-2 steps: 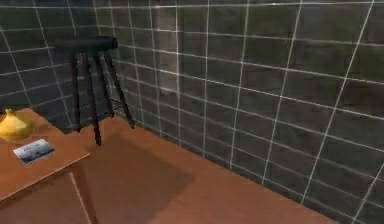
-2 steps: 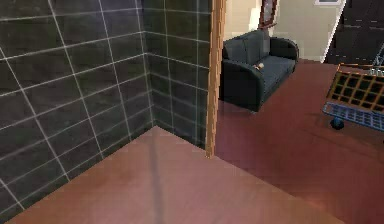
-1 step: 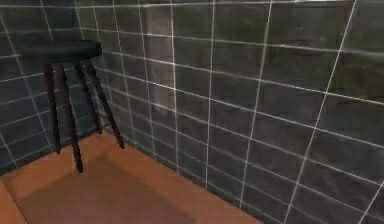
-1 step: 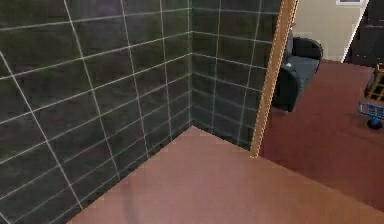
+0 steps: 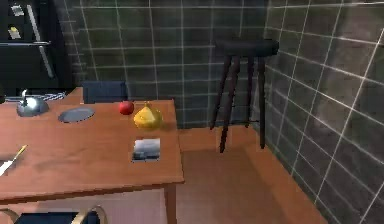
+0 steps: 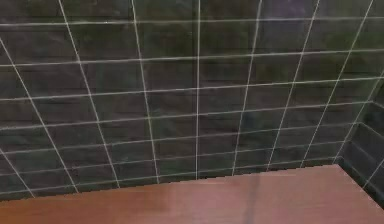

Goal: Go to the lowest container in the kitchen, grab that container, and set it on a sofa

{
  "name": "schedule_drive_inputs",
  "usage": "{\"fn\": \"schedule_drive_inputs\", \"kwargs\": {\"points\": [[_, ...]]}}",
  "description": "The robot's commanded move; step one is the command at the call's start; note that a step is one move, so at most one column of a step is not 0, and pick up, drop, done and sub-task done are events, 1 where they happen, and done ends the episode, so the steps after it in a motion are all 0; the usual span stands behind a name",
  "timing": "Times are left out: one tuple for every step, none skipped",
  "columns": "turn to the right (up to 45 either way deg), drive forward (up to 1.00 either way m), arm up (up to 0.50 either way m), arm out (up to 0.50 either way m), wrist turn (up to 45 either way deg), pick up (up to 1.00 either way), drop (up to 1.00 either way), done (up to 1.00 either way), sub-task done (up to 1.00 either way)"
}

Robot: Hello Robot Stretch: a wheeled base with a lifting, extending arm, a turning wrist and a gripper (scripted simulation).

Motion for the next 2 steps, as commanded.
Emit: {"fn": "schedule_drive_inputs", "kwargs": {"points": [[-45.0,0.00,0.00,0.00,0.0,0.00,0.00,0.00,0.00],[-45.0,0.00,0.00,0.00,0.0,0.00,0.00,0.00,0.00]]}}
